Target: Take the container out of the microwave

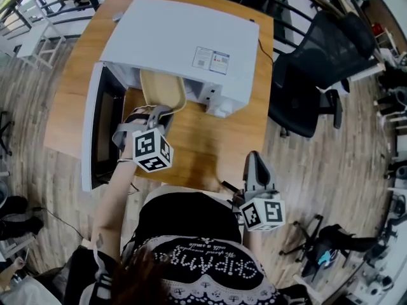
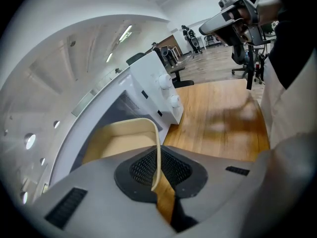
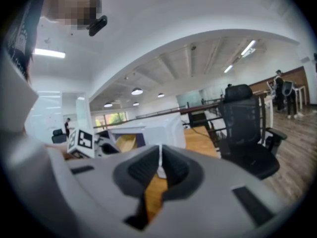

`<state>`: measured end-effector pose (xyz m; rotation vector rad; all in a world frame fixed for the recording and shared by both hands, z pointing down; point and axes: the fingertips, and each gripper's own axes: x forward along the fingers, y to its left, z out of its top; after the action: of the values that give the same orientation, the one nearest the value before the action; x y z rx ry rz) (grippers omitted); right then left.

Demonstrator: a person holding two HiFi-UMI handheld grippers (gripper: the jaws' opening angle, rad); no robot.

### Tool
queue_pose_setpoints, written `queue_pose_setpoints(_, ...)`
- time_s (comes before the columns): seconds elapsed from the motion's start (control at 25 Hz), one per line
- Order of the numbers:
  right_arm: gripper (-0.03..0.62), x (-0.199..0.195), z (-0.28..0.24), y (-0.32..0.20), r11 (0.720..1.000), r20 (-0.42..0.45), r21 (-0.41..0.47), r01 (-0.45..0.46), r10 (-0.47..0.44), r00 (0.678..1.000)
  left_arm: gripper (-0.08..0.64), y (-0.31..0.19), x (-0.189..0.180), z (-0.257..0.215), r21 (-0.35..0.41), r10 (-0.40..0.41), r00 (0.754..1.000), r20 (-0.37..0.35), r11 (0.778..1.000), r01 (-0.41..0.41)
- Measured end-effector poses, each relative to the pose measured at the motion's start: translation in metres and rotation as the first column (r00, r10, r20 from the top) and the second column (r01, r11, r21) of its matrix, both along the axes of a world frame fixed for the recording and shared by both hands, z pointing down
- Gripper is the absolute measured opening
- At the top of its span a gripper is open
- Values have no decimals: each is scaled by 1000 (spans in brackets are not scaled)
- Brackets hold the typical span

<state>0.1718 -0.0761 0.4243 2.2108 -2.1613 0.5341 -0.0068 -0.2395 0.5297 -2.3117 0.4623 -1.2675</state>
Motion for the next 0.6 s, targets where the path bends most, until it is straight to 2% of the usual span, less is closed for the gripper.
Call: queue_pose_setpoints(0.6,37,8,-1,12,995,-8,29,95,-95,995,44,58,-9,-7,9,-47,999,5,999,47)
